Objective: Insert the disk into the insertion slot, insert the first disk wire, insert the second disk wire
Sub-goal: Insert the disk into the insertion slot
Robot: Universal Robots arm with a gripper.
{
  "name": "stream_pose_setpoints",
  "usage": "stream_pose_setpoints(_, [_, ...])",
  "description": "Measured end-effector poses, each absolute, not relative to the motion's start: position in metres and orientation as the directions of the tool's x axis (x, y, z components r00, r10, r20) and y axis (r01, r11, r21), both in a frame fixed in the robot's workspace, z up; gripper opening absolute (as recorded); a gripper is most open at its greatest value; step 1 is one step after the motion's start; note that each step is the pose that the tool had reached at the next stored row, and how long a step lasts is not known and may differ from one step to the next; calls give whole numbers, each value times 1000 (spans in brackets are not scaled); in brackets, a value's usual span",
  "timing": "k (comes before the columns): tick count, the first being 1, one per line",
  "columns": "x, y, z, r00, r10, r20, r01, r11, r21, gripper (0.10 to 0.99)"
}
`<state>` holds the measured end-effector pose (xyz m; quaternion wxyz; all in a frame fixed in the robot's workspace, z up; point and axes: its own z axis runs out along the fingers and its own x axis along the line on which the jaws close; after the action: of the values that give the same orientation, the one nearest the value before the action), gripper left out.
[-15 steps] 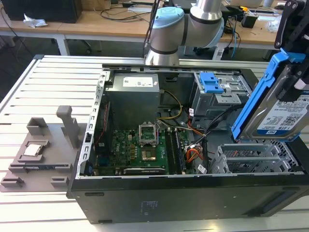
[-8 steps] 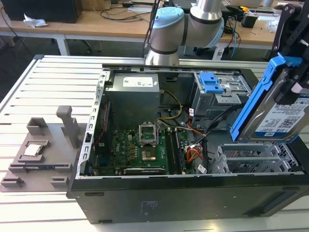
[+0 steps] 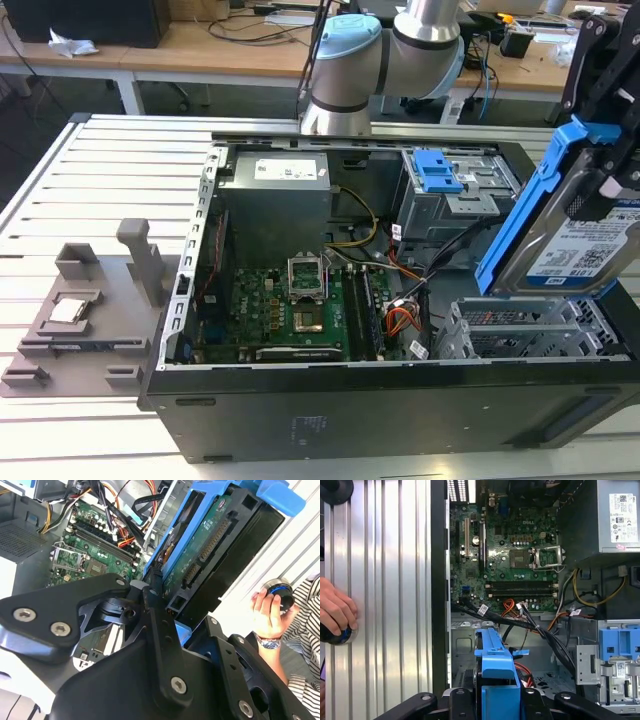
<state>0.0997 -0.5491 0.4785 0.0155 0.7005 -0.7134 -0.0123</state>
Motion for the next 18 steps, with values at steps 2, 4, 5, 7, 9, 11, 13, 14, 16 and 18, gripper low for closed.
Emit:
stream_pose_setpoints(2, [100,-549,477,-18,-1000,5,-999,18,39,365])
stream_pose_setpoints(4, [100,-549,476,-18,-1000,5,-999,18,39,365])
stream_pose_setpoints(5, [100,-549,476,-18,-1000,5,-999,18,39,365])
stream_pose_setpoints(7, [100,-549,475,-18,-1000,5,-999,18,39,365])
stream_pose_setpoints(9, [100,-549,473,-18,-1000,5,-999,18,39,365])
stream_pose_setpoints(11, [100,-549,473,-18,-1000,5,-999,18,39,365])
stream_pose_setpoints(13, [100,-549,471,-18,-1000,5,-999,18,39,365])
stream_pose_setpoints(14, [99,-549,470,-18,-1000,5,-999,18,39,365])
stream_pose_setpoints(16, [99,-549,469,-18,-1000,5,-999,18,39,365])
stream_pose_setpoints(18, [99,-549,465,-18,-1000,5,-999,18,39,365])
